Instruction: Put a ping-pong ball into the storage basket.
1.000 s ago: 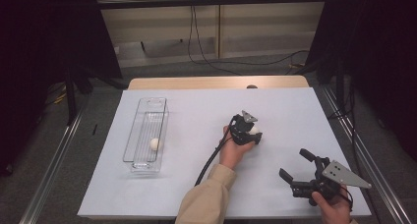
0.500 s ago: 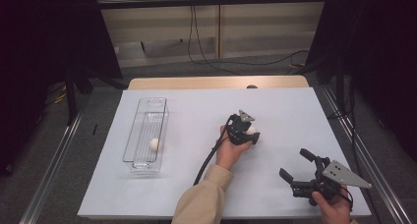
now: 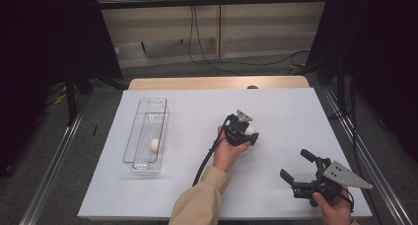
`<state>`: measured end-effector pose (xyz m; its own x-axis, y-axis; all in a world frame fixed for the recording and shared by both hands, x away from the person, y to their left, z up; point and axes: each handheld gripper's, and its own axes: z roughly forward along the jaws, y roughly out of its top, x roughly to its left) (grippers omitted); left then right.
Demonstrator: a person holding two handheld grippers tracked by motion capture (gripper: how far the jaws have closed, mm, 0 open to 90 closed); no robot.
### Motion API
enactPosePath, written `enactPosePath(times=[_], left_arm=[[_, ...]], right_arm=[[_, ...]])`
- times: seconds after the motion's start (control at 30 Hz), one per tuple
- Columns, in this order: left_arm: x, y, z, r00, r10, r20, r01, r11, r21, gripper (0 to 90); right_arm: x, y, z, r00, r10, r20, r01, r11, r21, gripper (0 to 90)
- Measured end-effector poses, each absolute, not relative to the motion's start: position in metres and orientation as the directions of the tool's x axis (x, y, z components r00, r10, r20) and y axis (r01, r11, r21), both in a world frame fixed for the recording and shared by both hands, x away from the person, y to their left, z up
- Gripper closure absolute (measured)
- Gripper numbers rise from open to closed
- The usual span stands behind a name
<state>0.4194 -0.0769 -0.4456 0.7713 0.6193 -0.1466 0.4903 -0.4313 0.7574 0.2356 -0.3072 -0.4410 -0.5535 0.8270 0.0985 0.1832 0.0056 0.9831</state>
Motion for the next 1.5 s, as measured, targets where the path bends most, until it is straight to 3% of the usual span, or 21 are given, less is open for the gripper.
enactPosePath(times=[1.5], left_arm=[[0.412, -0.046, -0.441, 0.766, 0.627, -0.141, 0.5, -0.443, 0.744, 51.2]], right_arm=[[0.235, -0.307, -0.441, -0.554, 0.827, 0.099, 0.182, 0.005, 0.983, 1.4]])
